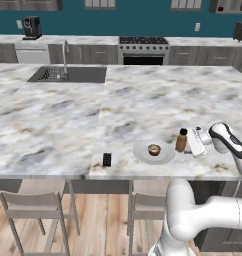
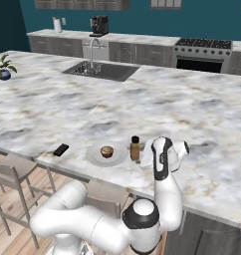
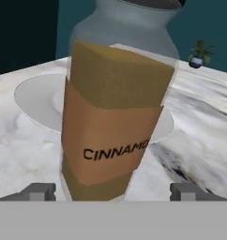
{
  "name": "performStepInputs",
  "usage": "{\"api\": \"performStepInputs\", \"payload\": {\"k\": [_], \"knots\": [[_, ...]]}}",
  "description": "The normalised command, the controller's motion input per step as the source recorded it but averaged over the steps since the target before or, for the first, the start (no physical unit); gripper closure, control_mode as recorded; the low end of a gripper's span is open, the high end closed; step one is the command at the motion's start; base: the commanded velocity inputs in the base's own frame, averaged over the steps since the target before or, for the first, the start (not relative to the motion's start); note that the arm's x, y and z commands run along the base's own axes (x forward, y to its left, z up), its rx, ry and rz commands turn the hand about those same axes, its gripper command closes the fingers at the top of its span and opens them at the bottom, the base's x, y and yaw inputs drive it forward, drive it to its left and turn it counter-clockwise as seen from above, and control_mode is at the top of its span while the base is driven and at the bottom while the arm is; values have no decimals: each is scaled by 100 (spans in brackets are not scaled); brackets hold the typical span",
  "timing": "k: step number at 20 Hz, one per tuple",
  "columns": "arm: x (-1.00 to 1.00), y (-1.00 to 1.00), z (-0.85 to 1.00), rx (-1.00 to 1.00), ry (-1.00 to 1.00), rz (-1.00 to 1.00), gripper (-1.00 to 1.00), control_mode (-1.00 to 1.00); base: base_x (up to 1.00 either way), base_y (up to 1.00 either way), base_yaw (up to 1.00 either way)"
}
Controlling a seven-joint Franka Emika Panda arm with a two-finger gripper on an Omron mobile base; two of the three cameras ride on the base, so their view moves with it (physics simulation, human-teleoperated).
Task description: Take the cinnamon bottle from the cabinet and place it on the dining table, next to the plate with the cupcake. Then take the chocolate from the dining counter and place it on the cupcake plate.
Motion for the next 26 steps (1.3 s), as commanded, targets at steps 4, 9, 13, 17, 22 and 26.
{"api": "performStepInputs", "payload": {"k": [4,9,13,17,22,26], "knots": [[15,-36,-1,0,0,0,-100,-100,0,0,0],[4,-44,1,0,0,-2,-100,-100,0,0,0],[-32,-24,11,-3,0,-17,-100,-100,0,0,0],[-49,-1,11,-15,0,-20,-100,-100,0,0,0],[-45,31,4,-17,5,-13,-100,-100,0,0,0],[-35,47,8,-20,2,-7,-100,-100,0,0,0]]}}
